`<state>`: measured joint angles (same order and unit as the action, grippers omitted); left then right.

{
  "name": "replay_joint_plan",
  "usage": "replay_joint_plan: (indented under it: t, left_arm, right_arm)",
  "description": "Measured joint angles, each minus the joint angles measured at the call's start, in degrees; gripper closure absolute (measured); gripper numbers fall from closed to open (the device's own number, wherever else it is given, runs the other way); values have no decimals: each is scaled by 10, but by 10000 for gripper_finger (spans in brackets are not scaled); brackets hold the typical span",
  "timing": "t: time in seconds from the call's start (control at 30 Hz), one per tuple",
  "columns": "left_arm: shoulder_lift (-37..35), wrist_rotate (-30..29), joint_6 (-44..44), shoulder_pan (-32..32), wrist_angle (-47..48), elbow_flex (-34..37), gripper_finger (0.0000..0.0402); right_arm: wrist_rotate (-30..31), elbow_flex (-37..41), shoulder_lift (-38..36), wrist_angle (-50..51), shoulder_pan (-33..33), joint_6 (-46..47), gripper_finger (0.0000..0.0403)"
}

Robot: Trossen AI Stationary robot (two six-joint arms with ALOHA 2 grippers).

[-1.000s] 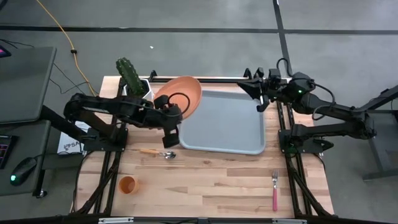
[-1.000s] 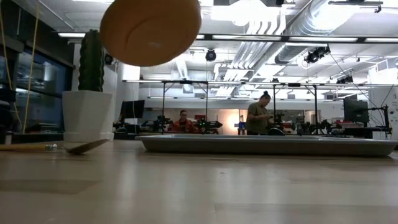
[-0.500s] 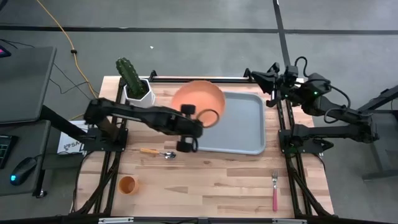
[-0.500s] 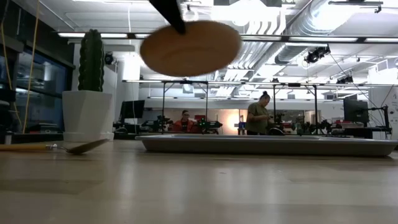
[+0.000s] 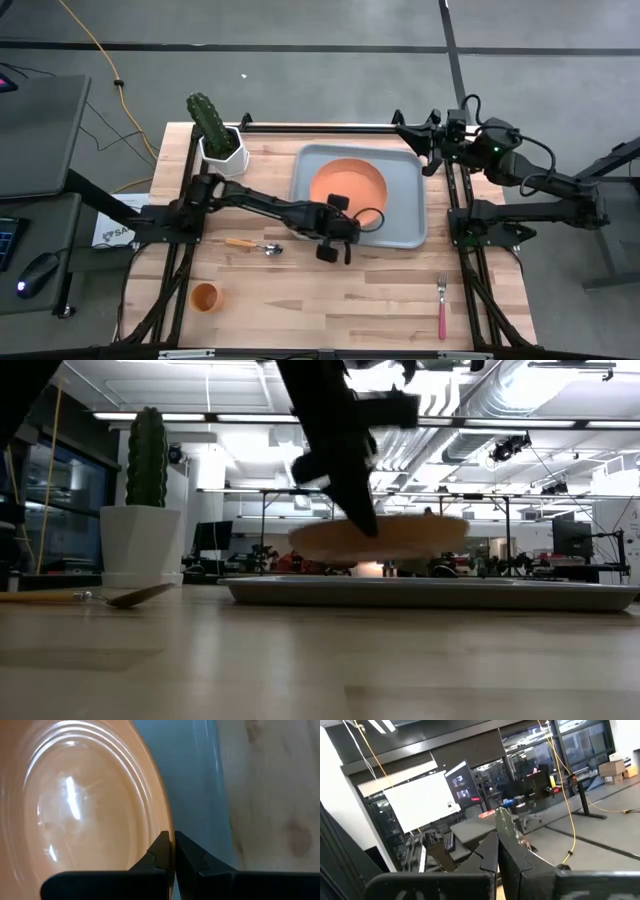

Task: Pick and place plate/cup/fork/spoon on tray
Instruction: Put the orange plate on the gray serving tray

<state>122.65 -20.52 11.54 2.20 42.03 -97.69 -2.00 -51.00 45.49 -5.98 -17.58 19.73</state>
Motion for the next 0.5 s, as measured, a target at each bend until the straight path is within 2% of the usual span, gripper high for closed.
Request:
replay_joint_plan:
  t: [0.17, 0.5]
  left_arm:
    - [41, -20, 37, 0, -46, 0, 401]
    - [66, -20, 44, -1, -102, 0, 401]
  right_arm:
    - [0, 0, 7, 3, 0, 4, 402]
    - [0, 0, 29, 5, 0, 14, 402]
